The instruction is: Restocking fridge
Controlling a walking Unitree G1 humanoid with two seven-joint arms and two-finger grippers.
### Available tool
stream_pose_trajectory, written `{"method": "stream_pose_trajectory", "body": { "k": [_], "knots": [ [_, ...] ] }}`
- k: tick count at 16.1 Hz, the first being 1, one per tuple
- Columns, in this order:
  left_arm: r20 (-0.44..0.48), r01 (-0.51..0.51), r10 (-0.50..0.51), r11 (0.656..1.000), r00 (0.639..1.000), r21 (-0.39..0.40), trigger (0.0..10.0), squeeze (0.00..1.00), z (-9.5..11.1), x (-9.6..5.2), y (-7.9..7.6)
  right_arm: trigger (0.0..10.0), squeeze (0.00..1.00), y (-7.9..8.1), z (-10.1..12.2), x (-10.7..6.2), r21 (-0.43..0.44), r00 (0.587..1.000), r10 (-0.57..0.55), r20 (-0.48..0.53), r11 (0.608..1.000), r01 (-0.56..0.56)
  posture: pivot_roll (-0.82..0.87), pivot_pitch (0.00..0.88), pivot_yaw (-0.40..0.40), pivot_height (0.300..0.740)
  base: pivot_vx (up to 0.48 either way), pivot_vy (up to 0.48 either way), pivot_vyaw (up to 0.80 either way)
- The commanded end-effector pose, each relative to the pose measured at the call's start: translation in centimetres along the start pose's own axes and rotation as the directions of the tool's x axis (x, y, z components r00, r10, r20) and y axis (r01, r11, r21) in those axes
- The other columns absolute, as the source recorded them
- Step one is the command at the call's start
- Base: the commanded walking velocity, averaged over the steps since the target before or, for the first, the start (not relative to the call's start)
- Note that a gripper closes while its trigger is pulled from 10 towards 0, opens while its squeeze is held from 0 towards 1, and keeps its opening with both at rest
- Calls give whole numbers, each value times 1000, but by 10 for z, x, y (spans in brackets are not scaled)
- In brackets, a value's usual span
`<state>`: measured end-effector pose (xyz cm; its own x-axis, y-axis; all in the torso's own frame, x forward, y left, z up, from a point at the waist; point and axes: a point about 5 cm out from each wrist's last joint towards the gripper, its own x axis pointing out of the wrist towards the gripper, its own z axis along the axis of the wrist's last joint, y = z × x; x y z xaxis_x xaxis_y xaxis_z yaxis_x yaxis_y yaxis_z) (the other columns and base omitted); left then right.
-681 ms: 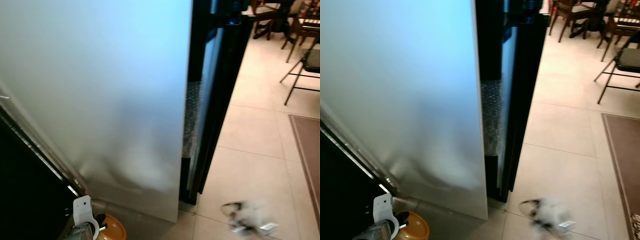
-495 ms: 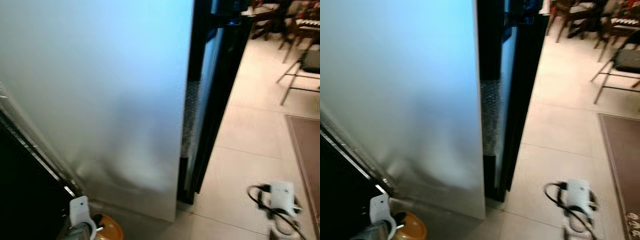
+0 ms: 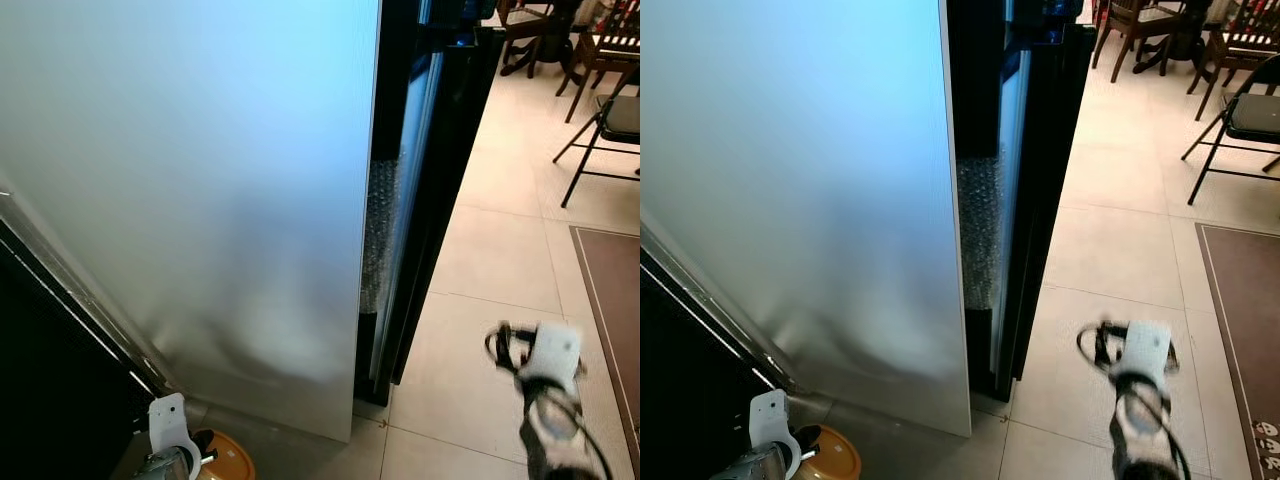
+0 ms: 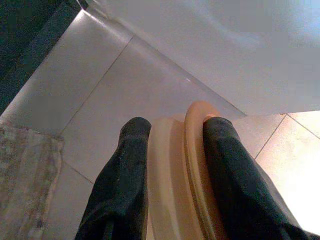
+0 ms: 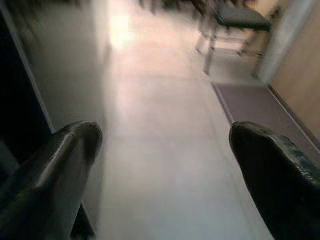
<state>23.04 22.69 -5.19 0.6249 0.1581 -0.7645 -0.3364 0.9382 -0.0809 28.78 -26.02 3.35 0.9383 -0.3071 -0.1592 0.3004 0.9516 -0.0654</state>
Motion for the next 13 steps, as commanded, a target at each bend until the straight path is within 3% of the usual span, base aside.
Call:
{"method": "stream_pose_trajectory", "body": {
  "k": [1, 2, 3, 4, 8, 10, 13],
  "knots": [
    [-5, -16, 17, 1000, 1000, 12, 10000, 0, 1, 0, 4, 10000, 0, 6, 9, 4, -5, 998, 52, 44, 999, -52, -52, 0, 33, 740, 0, 0, 0],
    [-6, -17, 17, 1000, 1000, 13, 10000, 0, 2, 0, 4, 10000, 0, 23, 19, 7, -54, 984, 157, 84, 987, -152, -53, 0, 30, 740, 0, 0, 0],
    [-6, -17, 17, 1000, 1000, 13, 10000, 0, 2, 0, 4, 10000, 0, 28, 21, 8, -63, 979, 183, 91, 982, -178, -52, 0, 28, 740, 0, 0, 0],
    [-5, -16, 16, 1000, 1000, 12, 10000, 0, 2, 0, 3, 10000, 0, 40, 24, 9, -35, 959, 272, 78, 962, -270, -52, 0, 25, 740, 0, 0, 0],
    [-5, -17, 17, 1000, 1000, 9, 10000, 0, 3, 0, 2, 10000, 0, 44, 33, 13, -17, 927, 364, 94, 931, -364, -46, 0, 19, 740, 0, 0, 0],
    [-1, -20, 20, 1000, 1000, 6, 10000, 0, 4, 0, 3, 10000, 0, 45, 50, 21, -9, 917, 374, 138, 927, -376, -45, 0, 22, 740, 0, 0, 0],
    [1, -21, 21, 1000, 1000, 11, 10000, 0, 5, 0, 2, 10000, 0, 71, 74, 23, -63, 855, 476, 206, 878, -474, -39, 0, 22, 740, 0, 0, 0]
  ]
}}
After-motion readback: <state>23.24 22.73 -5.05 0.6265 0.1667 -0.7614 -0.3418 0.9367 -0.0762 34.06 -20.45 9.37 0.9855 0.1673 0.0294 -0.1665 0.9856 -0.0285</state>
